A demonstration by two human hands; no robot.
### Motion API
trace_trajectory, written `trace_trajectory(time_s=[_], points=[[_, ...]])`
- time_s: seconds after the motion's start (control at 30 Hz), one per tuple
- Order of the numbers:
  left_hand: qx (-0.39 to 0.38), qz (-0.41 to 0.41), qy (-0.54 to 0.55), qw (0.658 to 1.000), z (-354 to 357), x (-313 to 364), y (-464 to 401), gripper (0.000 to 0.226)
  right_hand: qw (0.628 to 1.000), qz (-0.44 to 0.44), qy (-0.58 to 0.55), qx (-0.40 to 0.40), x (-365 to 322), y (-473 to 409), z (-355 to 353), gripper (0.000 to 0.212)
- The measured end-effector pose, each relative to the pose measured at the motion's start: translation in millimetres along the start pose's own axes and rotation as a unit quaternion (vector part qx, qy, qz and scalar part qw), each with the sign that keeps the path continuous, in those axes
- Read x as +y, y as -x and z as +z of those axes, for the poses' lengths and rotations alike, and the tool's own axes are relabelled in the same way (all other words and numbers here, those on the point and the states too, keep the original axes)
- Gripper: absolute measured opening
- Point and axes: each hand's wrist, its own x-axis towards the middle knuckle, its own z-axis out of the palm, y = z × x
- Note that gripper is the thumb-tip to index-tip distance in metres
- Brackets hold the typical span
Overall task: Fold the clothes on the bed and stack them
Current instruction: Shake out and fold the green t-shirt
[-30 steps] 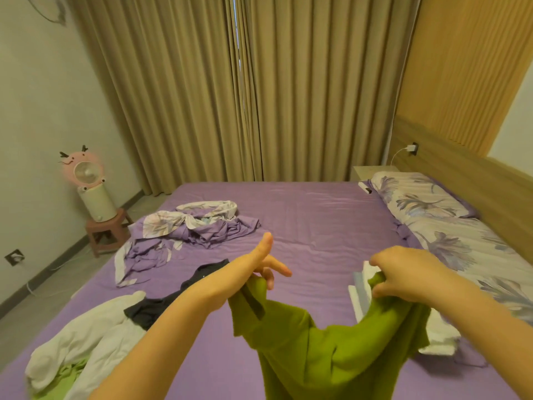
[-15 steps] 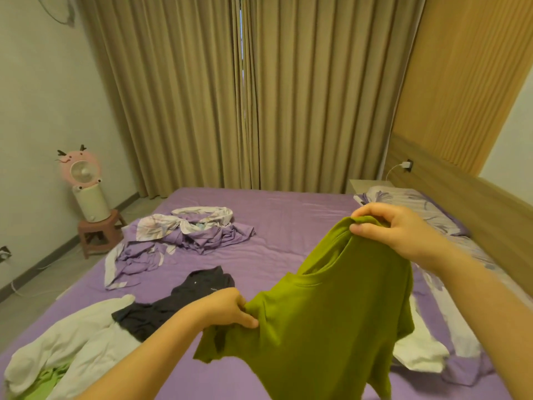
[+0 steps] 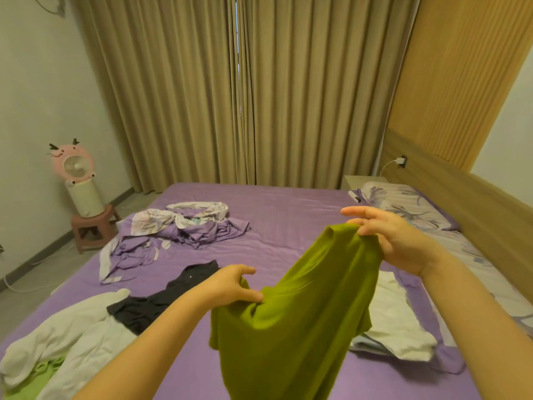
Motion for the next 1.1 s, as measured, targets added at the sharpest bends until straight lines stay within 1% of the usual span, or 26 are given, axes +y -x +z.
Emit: trace_trajectory(time_s=[0.03,0.07,0.17,0.2,0.27,0.3,0.37,0.43,0.47,0.5,0.57,0.6,0.63,0.7,0.77,0.8,0.83,0.9,0.97,1.03,1.1], points=[[0.0,0.007,-0.067,0.998,-3.9,-1.6,0.1,0.072,0.999,-0.011,0.033,0.009,2.1,0.8,-1.9,0.032],[-0.001,0.01,-0.114,0.993,-9.1,-3.4,1.3,0.067,0.996,-0.023,0.086,0.021,4.0,1.7,-2.9,0.031],[0.006,0.007,-0.175,0.985,-25.7,-9.4,8.6,0.035,0.964,-0.064,0.254,0.048,9.0,2.4,-1.3,0.027],[0.023,-0.001,-0.184,0.983,-29.4,-11.2,12.1,0.034,0.953,-0.077,0.29,0.051,10.5,1.7,1.6,0.027],[0.078,-0.009,-0.183,0.98,-32.6,-12.7,19.2,0.044,0.934,-0.102,0.336,0.058,16.9,-1.2,7.4,0.028],[0.111,0.001,-0.158,0.981,-32.0,-11.3,22.7,0.044,0.929,-0.117,0.346,0.067,20.2,-3.2,10.0,0.03],[0.169,0.041,-0.038,0.984,-29.1,-2.6,30.7,0.03,0.929,-0.145,0.329,0.085,26.0,-5.0,14.6,0.033],[0.231,0.074,0.102,0.965,-27.3,9.1,40.3,0.012,0.933,-0.165,0.309,0.086,29.7,-5.1,17.5,0.032],[0.256,0.077,0.163,0.95,-26.6,14.3,45.0,0.01,0.928,-0.175,0.317,0.085,31.4,-5.3,18.2,0.031],[0.272,0.075,0.222,0.933,-25.8,18.3,48.5,0.015,0.919,-0.184,0.339,0.087,34.4,-6.4,17.8,0.029],[0.289,0.058,0.321,0.9,-25.6,24.7,53.2,0.019,0.888,-0.191,0.407,0.095,39.6,-8.8,16.5,0.022],[0.298,0.045,0.341,0.89,-27.0,26.9,55.0,0.019,0.879,-0.186,0.429,0.098,41.6,-10.0,15.0,0.017],[0.307,0.035,0.345,0.886,-29.1,28.5,57.0,0.018,0.882,-0.172,0.429,0.093,42.5,-10.6,13.6,0.012],[0.323,0.026,0.334,0.885,-35.3,28.7,61.0,0.014,0.899,-0.121,0.416,0.063,42.3,-8.4,9.5,0.013],[0.334,0.029,0.317,0.887,-43.4,26.0,67.8,0.009,0.9,-0.086,0.425,0.034,41.7,-4.4,4.9,0.015],[0.333,0.031,0.309,0.89,-47.4,23.7,72.8,0.008,0.898,-0.078,0.433,0.032,41.8,-1.3,4.4,0.01],[0.327,0.034,0.298,0.896,-51.3,20.6,78.0,0.008,0.896,-0.073,0.437,0.036,41.6,3.3,6.0,0.005],[0.305,0.039,0.259,0.916,-58.2,15.0,89.5,0.007,0.897,-0.071,0.432,0.058,41.6,13.3,12.5,0.013],[0.281,0.045,0.216,0.934,-64.4,7.6,101.8,0.008,0.906,-0.074,0.407,0.087,39.8,24.6,25.1,0.02],[0.256,0.05,0.203,0.944,-71.8,-2.8,112.7,0.01,0.924,-0.084,0.356,0.109,37.3,36.1,40.1,0.019],[0.221,0.041,0.204,0.953,-77.9,-16.2,124.1,0.016,0.948,-0.09,0.283,0.116,34.8,49.7,55.3,0.009]])
